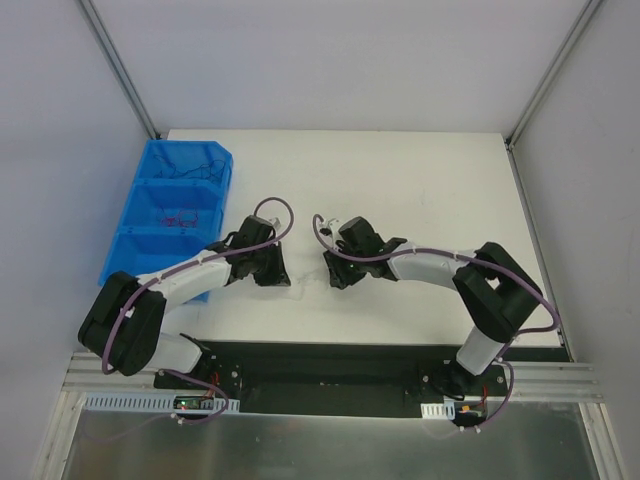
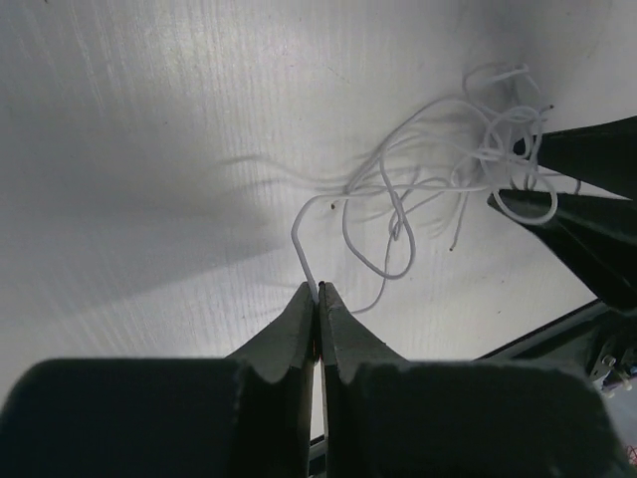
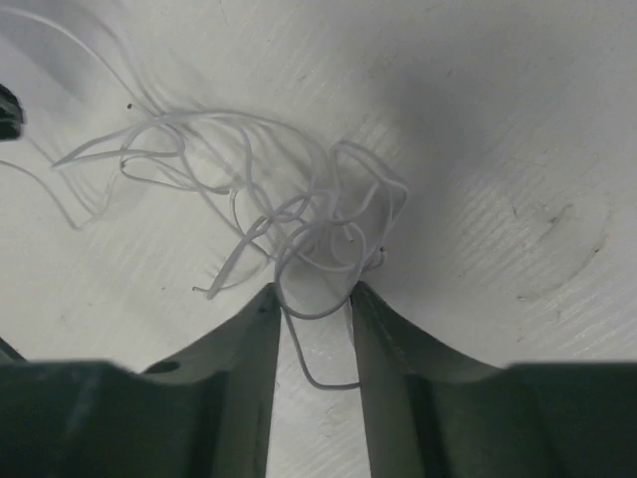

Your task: Untangle the cables

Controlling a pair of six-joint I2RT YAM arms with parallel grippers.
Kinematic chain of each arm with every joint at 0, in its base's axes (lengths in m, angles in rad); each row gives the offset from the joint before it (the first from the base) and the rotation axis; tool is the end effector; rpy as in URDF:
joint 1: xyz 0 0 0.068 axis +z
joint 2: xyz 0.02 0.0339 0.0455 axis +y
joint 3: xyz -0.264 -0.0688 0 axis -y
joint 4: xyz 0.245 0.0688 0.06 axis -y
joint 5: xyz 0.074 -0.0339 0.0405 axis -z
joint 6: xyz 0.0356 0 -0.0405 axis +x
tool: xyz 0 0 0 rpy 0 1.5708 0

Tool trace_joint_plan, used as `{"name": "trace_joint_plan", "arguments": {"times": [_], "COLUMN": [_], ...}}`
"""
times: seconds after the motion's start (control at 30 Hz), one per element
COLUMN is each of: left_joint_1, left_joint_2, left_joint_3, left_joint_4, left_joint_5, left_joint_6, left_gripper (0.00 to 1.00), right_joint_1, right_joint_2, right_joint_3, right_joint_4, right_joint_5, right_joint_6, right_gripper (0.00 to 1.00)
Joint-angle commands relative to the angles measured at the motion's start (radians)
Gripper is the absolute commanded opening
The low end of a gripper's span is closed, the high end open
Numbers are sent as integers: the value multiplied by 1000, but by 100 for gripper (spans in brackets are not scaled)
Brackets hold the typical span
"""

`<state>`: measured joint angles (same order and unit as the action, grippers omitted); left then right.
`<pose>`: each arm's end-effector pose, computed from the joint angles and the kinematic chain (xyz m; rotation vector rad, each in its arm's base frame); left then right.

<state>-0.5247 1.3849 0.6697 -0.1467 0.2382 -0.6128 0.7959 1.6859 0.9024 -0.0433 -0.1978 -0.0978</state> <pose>0.2262 -0.1406 0.1752 0.0005 2.5639 -0.7688 0.2329 0.2478 0.1652 -1.1445 2.1689 0.5555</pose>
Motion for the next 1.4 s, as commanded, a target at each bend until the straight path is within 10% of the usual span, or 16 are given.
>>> {"name": "trace_joint_plan", "arguments": {"times": [0.0,0.13,0.67,1.13,1.37], "left_joint_1": [-9,-9,-8,-8,6], "left_joint_2": [-124,-266,-553,-653,-486], "left_joint_3": [67,143,515,553,591], "left_joint_4": [-36,-137,-137,-234,-453], "left_joint_5": [-51,-221,-803,-744,-1046], "left_joint_6": [48,103,585,541,512], "left_gripper": [0,0,0,0,0], "right_joint_1": [16,14,-414,-428,-428], "right_joint_2": [46,49,-215,-249,-235], "right_joint_3": [64,82,-241,-267,-264], "right_joint_4": [-118,-147,115,197,198], "right_joint_5": [184,336,296,117,74], "right_joint_6": [-16,7,375,360,354], "right_gripper": [27,1,1,1,1]}}
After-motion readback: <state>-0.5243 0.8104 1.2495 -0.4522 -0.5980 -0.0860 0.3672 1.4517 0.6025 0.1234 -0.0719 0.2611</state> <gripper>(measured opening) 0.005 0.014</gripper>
